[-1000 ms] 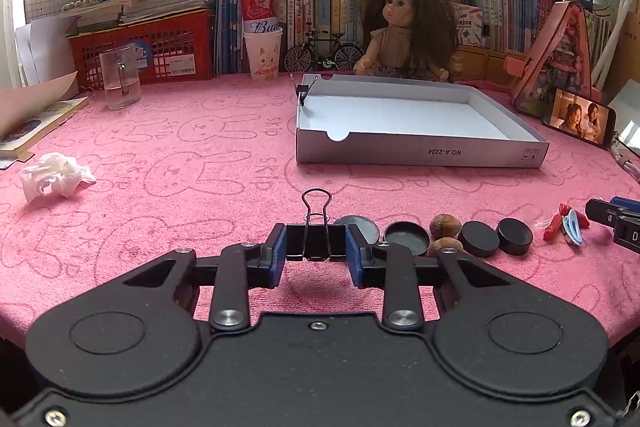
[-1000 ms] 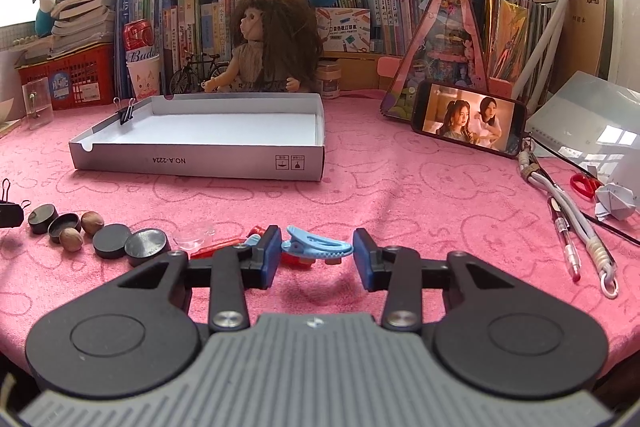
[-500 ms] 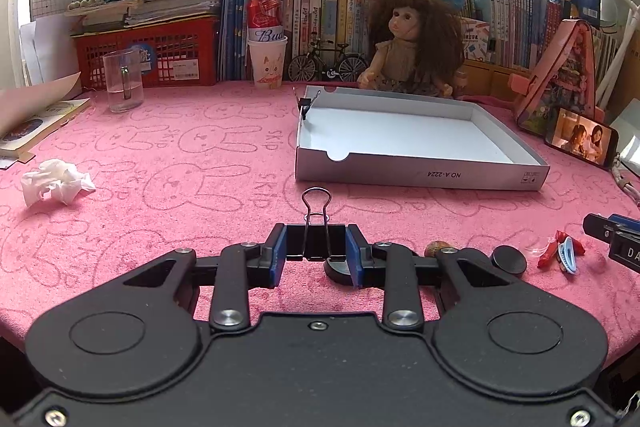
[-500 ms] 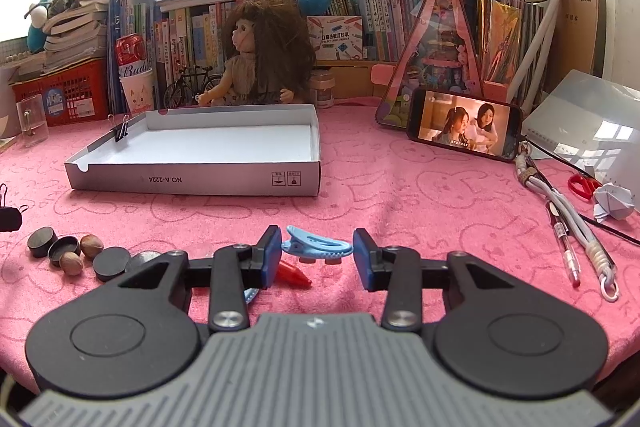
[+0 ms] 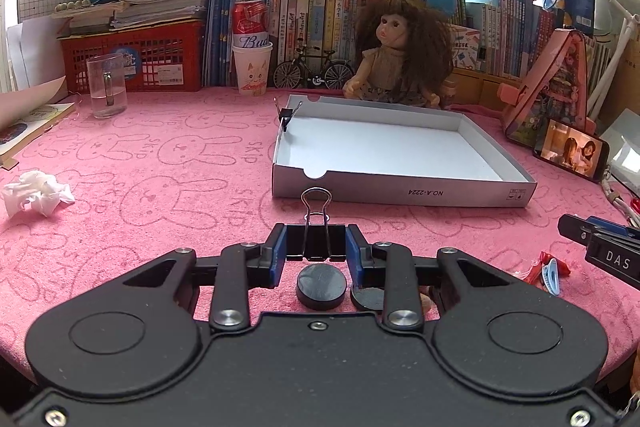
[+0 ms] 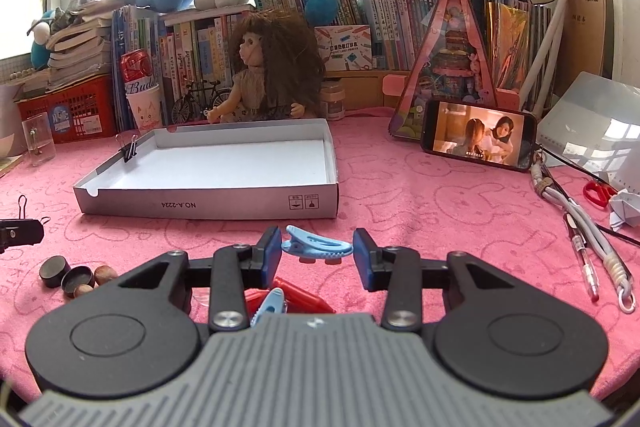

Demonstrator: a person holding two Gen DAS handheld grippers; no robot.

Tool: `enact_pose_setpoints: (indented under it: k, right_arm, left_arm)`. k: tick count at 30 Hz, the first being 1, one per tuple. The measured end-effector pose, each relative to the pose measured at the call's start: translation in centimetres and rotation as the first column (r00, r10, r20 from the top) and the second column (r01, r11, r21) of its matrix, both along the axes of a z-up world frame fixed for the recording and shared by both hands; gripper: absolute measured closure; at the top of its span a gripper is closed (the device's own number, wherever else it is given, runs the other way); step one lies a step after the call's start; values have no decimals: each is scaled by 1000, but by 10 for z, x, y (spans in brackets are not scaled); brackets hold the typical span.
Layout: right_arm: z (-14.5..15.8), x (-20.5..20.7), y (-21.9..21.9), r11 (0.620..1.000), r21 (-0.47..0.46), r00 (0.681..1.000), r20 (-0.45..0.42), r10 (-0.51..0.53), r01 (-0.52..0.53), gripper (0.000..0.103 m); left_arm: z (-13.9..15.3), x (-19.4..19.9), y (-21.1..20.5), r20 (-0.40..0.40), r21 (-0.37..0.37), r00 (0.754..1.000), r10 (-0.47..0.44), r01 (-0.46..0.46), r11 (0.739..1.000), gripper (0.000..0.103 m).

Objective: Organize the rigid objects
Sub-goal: 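Lift and carry both held clips over the white box tray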

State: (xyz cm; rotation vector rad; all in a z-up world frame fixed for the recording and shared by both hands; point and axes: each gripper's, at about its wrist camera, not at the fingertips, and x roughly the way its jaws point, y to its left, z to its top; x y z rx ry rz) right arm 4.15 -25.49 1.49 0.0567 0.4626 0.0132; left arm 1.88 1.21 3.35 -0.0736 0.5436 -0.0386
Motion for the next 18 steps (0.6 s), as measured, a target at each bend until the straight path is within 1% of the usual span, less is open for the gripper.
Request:
enact_pose_setpoints:
  k: [10, 18]
  right_arm:
    - [3, 14, 8, 998, 51, 1000, -10, 27, -26, 59]
    - [8, 28, 17, 996, 62, 998, -4, 56, -56, 59]
  left_arm:
    - [4, 13, -12, 12, -14, 1000, -27, 28, 1000, 74]
    - [10, 31, -22, 15, -32, 998, -53, 53, 998, 74]
